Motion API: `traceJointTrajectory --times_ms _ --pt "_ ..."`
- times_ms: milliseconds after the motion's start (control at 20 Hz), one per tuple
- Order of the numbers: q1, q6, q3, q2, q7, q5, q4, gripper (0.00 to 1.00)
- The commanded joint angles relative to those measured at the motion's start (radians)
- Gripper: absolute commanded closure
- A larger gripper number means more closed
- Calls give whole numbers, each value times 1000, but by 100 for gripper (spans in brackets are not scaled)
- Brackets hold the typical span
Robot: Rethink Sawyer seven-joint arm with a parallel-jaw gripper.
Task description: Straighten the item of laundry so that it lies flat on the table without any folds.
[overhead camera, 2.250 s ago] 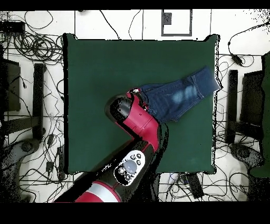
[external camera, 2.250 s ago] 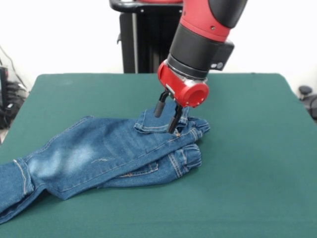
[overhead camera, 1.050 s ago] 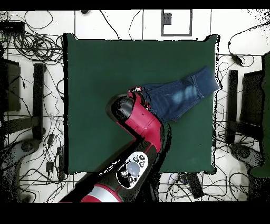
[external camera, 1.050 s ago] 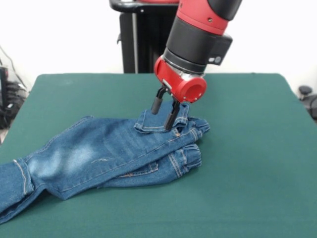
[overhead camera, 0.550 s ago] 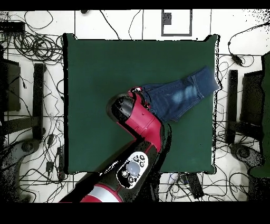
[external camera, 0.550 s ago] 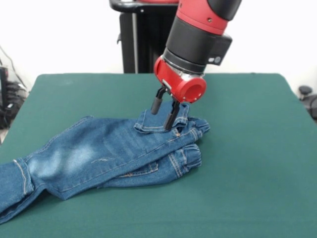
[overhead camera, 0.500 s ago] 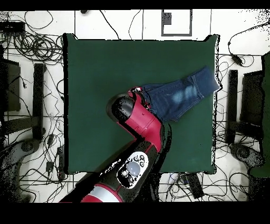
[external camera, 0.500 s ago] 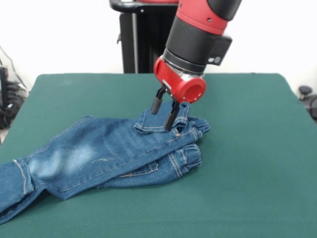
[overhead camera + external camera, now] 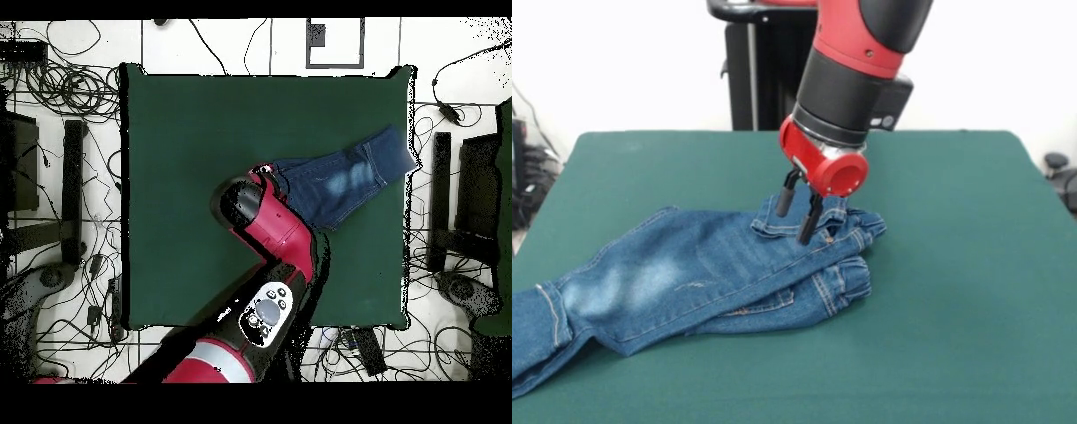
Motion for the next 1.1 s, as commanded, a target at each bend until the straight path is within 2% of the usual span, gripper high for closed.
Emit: traceJointTrajectory --times_ms 50,850,1100 --pt "-23 -74 220 19 185 2 60 0" --pt "-34 -107 243 22 185 -16 62 0" --pt "-26 -82 227 21 188 -15 57 0"
